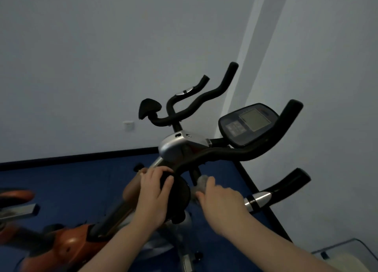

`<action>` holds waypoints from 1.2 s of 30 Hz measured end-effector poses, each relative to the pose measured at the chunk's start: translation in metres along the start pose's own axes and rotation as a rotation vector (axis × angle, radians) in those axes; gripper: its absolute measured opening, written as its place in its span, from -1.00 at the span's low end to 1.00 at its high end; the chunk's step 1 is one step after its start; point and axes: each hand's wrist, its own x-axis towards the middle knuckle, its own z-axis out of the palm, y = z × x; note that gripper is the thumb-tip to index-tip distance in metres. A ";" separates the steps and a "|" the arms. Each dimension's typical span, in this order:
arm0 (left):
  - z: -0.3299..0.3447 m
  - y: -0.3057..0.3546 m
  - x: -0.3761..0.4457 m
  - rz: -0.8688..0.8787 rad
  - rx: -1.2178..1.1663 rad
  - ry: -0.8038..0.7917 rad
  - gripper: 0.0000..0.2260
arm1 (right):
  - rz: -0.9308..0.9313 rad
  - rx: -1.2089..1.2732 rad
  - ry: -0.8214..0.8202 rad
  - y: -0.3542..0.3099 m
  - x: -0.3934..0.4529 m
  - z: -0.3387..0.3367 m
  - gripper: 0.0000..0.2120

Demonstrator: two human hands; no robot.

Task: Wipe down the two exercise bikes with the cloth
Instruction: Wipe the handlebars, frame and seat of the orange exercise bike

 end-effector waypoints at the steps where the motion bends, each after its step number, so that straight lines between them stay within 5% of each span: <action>1: 0.001 -0.002 0.000 0.004 0.005 0.014 -0.80 | -0.014 0.025 -0.023 0.003 0.001 0.001 -0.50; 6: 0.002 -0.005 0.004 -0.001 0.077 0.033 -0.91 | 0.036 0.311 -0.171 -0.006 0.046 -0.020 -0.60; 12: -0.004 -0.008 0.009 0.097 0.133 -0.034 -0.85 | 0.027 0.245 -0.186 0.007 0.027 -0.011 -0.64; 19: 0.007 -0.019 -0.004 -0.353 -0.393 0.078 -0.71 | 0.223 0.547 -0.202 -0.002 0.046 -0.014 -0.51; 26: 0.008 -0.027 0.000 -0.382 -0.459 -0.046 -0.63 | 0.361 0.727 -0.321 -0.001 0.052 -0.024 -0.47; 31: 0.007 -0.027 0.000 -0.317 -0.487 -0.069 -0.65 | 0.218 0.118 -0.061 -0.014 0.005 -0.013 -0.58; 36: 0.007 -0.029 0.002 -0.305 -0.485 -0.097 -0.74 | 0.053 -0.085 -0.096 -0.004 -0.028 -0.019 -0.50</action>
